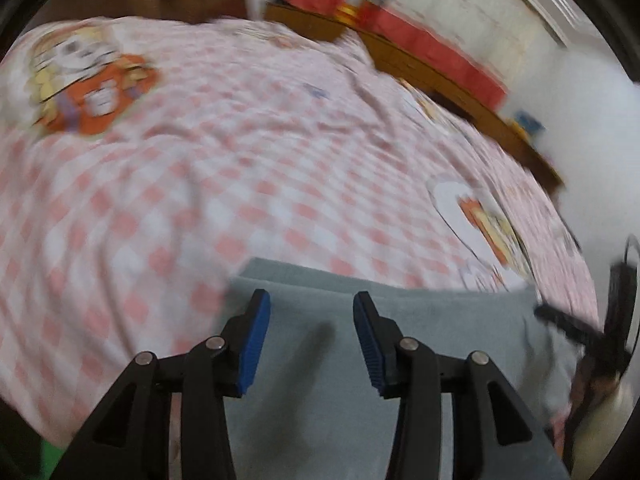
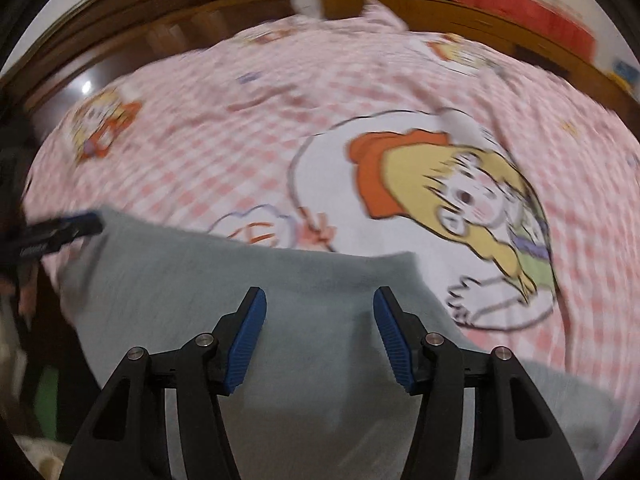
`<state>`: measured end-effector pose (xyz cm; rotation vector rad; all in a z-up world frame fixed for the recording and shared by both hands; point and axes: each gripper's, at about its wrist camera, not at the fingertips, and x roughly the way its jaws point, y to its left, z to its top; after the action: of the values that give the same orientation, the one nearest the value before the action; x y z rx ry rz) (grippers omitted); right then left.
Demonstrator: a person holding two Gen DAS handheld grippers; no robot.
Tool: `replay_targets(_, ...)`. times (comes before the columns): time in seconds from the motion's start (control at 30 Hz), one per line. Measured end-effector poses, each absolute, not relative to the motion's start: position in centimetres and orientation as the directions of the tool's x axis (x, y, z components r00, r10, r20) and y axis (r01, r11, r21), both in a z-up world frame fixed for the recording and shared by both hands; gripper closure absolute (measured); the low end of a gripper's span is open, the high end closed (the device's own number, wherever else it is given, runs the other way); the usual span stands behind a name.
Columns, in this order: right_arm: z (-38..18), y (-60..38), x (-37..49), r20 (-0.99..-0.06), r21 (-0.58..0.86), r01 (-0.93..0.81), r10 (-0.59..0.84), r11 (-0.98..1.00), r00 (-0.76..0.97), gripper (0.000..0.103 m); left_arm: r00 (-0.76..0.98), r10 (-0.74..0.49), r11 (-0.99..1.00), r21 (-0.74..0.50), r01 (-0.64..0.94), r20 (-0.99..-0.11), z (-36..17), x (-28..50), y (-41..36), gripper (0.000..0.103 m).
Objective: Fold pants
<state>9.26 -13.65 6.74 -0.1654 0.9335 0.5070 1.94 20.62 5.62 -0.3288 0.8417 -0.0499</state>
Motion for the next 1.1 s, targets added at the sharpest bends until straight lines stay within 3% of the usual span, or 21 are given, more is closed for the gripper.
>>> replay_targets(0.17,6.7,-11.6,9.3,-0.817,0.069,-0.557,0.367,0.828,0.445,0.045,0.588,-0.176,0.984,-0.137,0.111,-0.789,6.2,4.2,17.9,0.058)
replay_targets(0.5,5.4,-13.4,8.9,-0.809,0.178,-0.438,0.385,0.881,0.445,0.045,0.474,-0.163,0.903,0.063,0.425,-0.865,4.6,6.4,14.4,0.058)
replay_targets(0.53,5.4,-13.7,8.9,-0.808,0.186,-0.430,0.387,0.884,0.445,0.045,0.470,-0.163,0.898,0.067,0.435,-0.867,4.6,6.4,14.3,0.060)
replay_targets(0.6,5.3,-14.1,8.7,-0.804,0.196,-0.415,0.388,0.888,0.450,0.045,0.456,-0.180,0.889,0.054,0.454,-0.872,4.6,6.2,14.0,0.081)
replay_targets(0.7,5.3,-14.5,8.7,-0.803,0.193,-0.404,0.381,0.894,0.459,0.045,0.471,-0.173,0.879,0.080,0.470,-0.865,4.5,5.3,13.4,0.090)
replay_targets(0.87,6.0,-16.0,9.6,-0.778,0.184,-0.342,0.349,0.921,0.522,0.045,0.521,-0.192,0.919,0.034,0.393,-0.831,5.3,4.7,13.9,0.097)
replay_targets(1.1,5.7,-17.5,12.6,-0.770,0.152,-0.286,0.294,0.946,0.565,0.045,0.582,-0.182,0.957,-0.006,0.291,-0.793,6.6,6.1,14.6,0.098)
